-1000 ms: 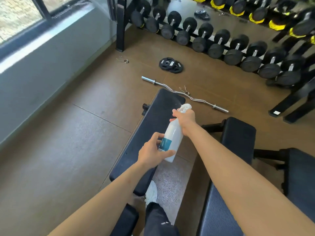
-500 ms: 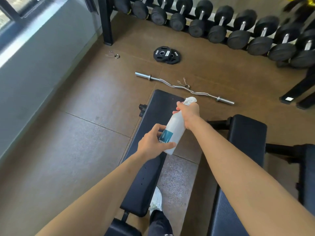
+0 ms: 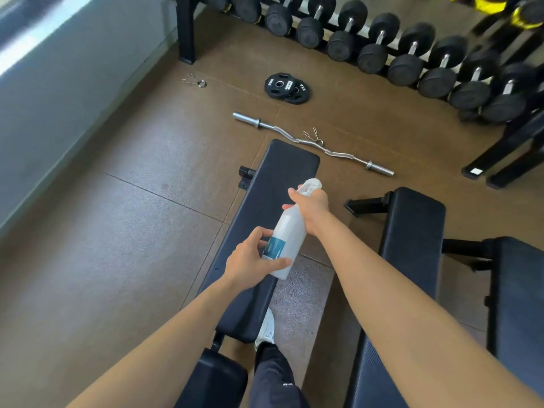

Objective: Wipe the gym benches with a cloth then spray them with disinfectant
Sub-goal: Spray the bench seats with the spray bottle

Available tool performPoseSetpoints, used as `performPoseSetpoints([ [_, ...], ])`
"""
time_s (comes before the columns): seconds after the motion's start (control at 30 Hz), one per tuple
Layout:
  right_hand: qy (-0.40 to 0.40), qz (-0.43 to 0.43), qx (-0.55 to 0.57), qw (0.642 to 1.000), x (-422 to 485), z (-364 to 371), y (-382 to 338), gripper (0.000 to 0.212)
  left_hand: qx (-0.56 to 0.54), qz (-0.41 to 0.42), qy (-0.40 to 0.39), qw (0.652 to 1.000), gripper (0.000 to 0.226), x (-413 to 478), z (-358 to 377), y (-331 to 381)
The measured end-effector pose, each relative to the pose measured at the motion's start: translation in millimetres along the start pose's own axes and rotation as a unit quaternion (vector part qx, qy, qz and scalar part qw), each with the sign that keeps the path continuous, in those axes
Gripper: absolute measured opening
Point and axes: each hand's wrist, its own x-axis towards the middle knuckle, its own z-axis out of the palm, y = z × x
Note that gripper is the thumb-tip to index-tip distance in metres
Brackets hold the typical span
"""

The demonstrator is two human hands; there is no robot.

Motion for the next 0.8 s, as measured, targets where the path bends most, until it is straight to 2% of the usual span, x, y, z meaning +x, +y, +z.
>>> performPoseSetpoints([
  [0.27,0.063,-0.011,0.001,0.998,-174,43,74,0.034,-0.025,0.058,-0.013,0.998,0.059,-170,-36,-75],
  [0.53,0.116,0.014,-0.017,0.993,-337,82,163,0.034,-0.057,0.058,-0.048,0.996,0.056,-332,-52,-156],
  [0.7,0.076,0.023,-0.019,0.997,-385,85,197,0.035,-0.047,0.047,-0.044,0.997,0.057,-383,-47,-182],
  [0.8,0.064,0.017,0.019,0.998,-397,88,220,0.031,-0.024,0.037,-0.034,0.998,0.060,-408,-42,-194],
])
